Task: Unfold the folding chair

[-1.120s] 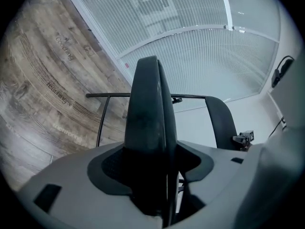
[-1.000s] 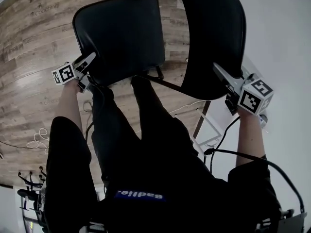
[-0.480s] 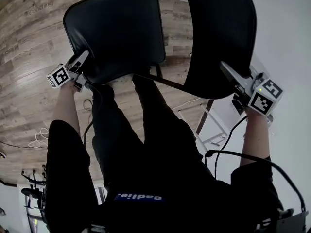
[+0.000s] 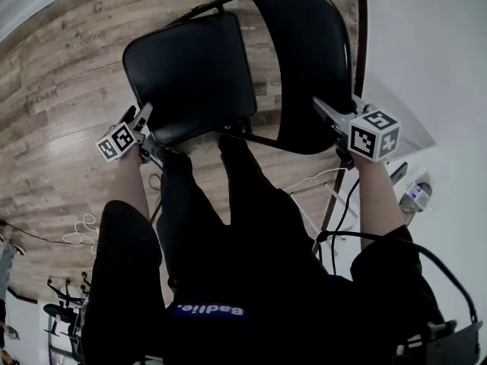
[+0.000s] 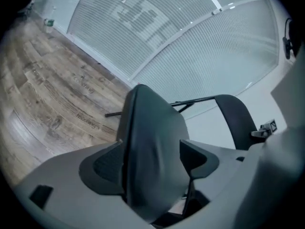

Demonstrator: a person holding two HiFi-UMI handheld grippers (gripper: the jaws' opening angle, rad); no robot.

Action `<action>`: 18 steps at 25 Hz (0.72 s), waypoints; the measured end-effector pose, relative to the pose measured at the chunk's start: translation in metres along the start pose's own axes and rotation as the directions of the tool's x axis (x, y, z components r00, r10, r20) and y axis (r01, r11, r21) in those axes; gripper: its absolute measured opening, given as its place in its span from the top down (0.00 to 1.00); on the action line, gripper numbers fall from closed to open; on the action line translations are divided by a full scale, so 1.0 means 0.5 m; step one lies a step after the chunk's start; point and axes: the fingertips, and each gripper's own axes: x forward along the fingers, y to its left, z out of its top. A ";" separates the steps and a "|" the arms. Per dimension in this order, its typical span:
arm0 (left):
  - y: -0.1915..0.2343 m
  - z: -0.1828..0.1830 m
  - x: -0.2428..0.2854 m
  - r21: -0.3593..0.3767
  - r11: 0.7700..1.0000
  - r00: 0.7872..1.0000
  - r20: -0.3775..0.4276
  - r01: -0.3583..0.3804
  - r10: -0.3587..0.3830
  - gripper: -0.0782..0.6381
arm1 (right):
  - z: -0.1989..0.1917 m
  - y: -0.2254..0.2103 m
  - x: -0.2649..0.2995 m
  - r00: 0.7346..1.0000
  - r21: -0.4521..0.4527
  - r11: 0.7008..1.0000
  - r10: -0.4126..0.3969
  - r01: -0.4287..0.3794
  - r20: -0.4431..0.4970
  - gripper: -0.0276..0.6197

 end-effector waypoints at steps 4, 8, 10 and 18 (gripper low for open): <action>-0.185 -0.011 -0.069 0.100 0.989 0.990 -0.107 0.104 -0.094 0.39 | 0.002 -0.003 -0.003 0.999 0.000 0.999 -0.036 0.036 -0.006 0.77; -0.345 -0.029 -0.155 0.095 0.977 0.977 -0.121 0.189 -0.177 0.39 | 0.013 -0.007 -0.006 0.998 0.007 0.998 -0.057 0.057 0.002 0.73; -0.409 -0.032 -0.206 0.110 0.974 0.976 -0.113 0.200 -0.187 0.39 | 0.015 -0.017 -0.010 0.998 0.033 0.998 -0.061 0.061 0.014 0.68; -0.571 0.023 -0.405 0.229 0.959 0.985 0.000 0.166 -0.170 0.39 | 0.041 -0.050 -0.103 0.980 0.021 0.987 -0.159 0.158 0.118 0.51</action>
